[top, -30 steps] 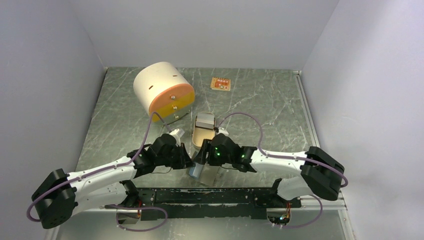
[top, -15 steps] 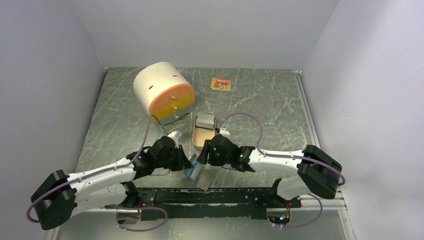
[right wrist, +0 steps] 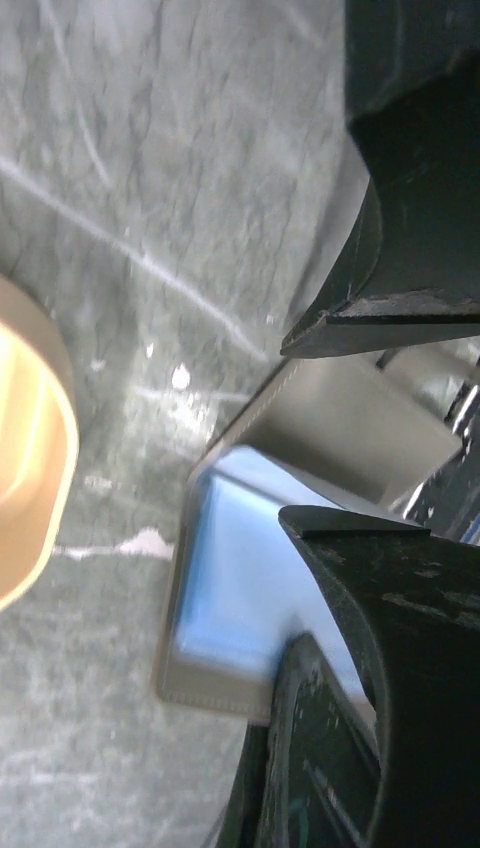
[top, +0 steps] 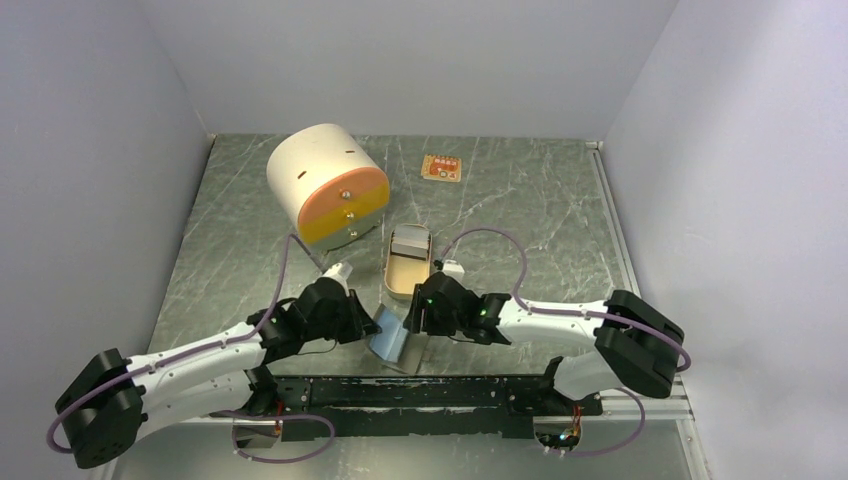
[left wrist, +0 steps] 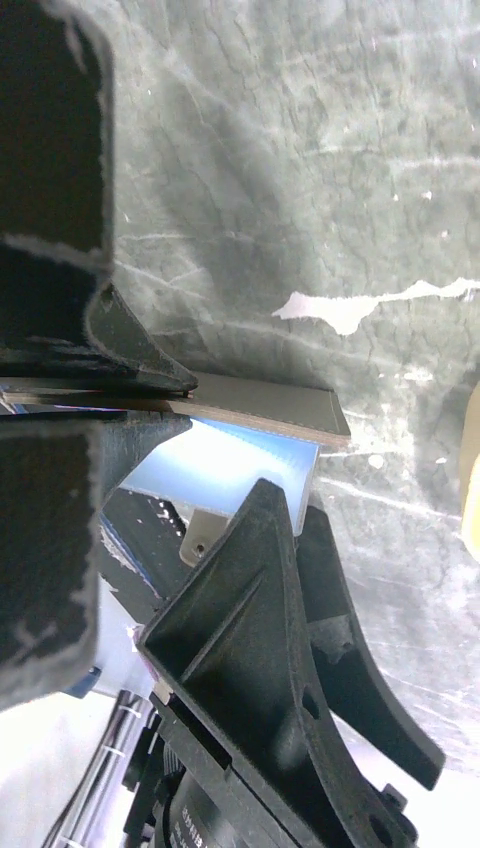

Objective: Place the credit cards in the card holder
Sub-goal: Open the card holder at the center of the board.

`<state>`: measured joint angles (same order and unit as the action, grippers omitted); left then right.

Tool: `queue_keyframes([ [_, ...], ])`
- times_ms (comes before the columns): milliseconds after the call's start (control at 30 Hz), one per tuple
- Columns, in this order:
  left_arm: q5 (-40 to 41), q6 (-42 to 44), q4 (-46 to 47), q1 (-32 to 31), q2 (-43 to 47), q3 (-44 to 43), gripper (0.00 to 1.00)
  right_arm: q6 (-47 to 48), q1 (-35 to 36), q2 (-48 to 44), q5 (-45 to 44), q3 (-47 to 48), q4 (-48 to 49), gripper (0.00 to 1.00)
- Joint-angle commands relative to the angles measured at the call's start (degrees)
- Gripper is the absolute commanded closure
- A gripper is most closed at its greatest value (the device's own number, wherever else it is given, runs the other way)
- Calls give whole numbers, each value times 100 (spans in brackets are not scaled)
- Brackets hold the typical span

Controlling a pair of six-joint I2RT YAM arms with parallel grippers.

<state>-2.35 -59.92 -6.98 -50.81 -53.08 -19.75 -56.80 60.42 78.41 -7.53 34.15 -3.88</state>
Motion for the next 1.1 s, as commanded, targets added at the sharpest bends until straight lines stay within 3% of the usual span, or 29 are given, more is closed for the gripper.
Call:
queue_keyframes([
  [0, 417, -490, 211, 26, 233, 211, 91, 151, -29, -279, -465, -148, -656, 41],
  [233, 697, -746, 250, 26, 196, 297, 91, 296, -39, -706, -543, -216, -856, 42],
  [433, 736, -706, 348, 19, 61, 236, 91, 392, -22, -878, -365, 454, -1306, 52],
  [600, 860, -621, 183, -17, -4, 33, 91, 350, -5, -1135, 26, 826, -962, 60],
  [833, 1064, -620, -190, -79, 124, -239, 91, 113, 161, -421, 608, 846, 413, 74],
  [1067, 1123, -675, -209, -131, 249, -270, 91, 167, 174, 391, 536, 1048, 396, 79],
])
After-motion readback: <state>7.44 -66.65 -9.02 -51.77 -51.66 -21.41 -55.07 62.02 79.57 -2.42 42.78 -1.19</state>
